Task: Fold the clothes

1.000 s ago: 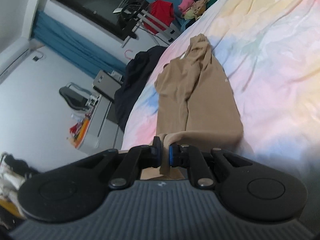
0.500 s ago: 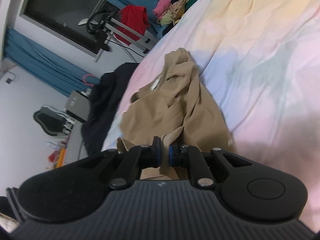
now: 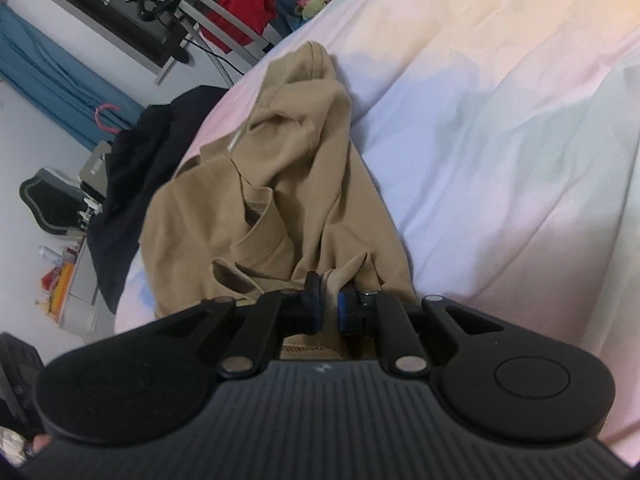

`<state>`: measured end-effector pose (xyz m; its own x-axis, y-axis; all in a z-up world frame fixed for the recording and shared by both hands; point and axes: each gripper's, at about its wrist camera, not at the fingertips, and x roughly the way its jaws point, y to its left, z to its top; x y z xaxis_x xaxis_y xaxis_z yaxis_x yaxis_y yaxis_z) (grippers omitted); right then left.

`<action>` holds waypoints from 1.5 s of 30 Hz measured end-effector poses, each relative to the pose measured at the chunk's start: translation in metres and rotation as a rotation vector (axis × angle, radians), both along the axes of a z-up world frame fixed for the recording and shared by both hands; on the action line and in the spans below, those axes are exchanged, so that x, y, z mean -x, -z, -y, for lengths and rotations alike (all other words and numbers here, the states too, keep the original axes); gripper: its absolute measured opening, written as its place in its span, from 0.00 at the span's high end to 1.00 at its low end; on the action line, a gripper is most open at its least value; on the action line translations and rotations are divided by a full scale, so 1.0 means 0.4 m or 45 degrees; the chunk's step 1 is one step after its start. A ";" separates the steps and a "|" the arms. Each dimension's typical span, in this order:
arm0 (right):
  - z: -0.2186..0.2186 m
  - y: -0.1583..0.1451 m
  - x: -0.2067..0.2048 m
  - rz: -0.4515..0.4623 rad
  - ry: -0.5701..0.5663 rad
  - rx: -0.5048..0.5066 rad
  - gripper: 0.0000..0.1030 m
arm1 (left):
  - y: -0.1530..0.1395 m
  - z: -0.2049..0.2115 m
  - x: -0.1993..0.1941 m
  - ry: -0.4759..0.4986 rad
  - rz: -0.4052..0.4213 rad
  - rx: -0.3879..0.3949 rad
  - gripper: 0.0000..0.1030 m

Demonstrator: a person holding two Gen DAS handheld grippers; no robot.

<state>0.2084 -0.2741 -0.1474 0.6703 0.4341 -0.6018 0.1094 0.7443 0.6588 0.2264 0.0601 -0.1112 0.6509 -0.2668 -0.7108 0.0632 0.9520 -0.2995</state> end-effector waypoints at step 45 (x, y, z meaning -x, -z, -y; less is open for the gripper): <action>-0.045 -0.016 0.429 -0.101 0.150 -0.422 0.10 | 0.051 -0.082 0.373 -0.233 -0.460 0.749 0.02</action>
